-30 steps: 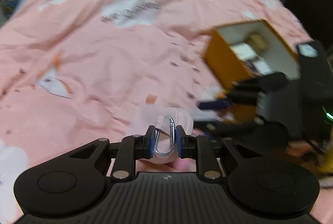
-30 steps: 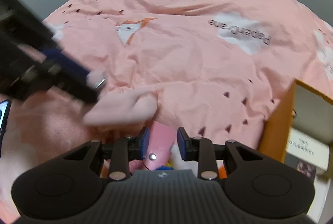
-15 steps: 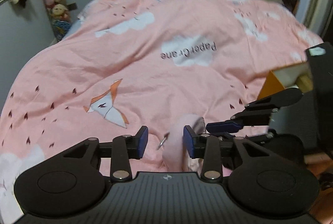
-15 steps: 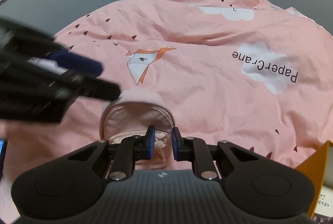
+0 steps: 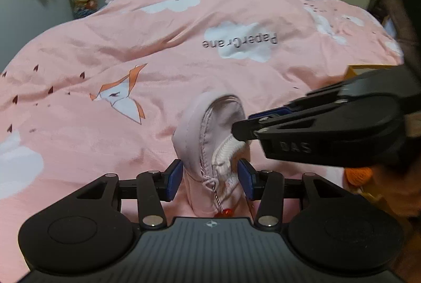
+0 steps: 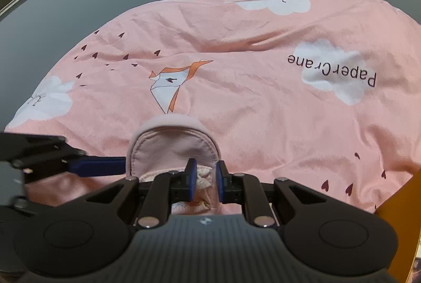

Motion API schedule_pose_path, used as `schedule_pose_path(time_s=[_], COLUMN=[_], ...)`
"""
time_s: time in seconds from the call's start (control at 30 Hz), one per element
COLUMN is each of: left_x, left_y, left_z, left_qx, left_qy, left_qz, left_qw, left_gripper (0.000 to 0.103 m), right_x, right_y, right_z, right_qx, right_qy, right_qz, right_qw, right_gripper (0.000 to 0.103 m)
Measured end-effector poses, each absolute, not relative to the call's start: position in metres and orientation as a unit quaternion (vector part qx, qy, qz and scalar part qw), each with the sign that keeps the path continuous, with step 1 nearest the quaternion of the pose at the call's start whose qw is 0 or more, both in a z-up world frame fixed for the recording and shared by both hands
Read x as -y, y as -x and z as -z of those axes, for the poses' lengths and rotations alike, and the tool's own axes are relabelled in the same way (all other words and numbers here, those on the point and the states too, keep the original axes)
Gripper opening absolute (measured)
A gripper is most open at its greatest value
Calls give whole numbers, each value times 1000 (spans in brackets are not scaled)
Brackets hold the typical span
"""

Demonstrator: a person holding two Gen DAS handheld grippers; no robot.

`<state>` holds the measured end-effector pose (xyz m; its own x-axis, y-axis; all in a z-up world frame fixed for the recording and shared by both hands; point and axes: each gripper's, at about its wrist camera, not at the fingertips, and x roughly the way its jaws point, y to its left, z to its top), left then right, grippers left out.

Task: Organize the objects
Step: 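Lift the pink pouch with the left tool while the right tool grasps the pink snap wallet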

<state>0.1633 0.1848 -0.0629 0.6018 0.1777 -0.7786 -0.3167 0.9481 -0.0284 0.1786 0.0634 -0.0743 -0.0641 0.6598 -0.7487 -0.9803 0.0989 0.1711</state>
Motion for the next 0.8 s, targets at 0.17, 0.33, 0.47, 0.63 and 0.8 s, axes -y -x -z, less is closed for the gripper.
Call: schedule_pose_path(time_s=[0.17,0.33,0.47,0.63,0.8], left_x=[-191,-203,-203,-201,-200], left_y=[-163,-150,-139,-124,-116], left_z=[68,62,44,28,24], left_qx=[-402,-394,-378,-364,-360], left_qy=[115,155,172,197,208], left_qz=[-172,-177,-167,-164,-170], left_qw=[892,888,894,895,893], left_gripper=[37,26,26,26,26], right_x=[-58,-39,-24,-19,-16], right_y=[-183,-199,-207,-213,-222], right_z=[71,65,79,105,122], right_qx=[-370,-415,-462,-521,-582], right_qy=[218,218,249,269,230], right_qz=[-630,-606,-569,-531,-519], right_qw=[647,643,633,612,582], right_gripper=[20,28,30,32,42])
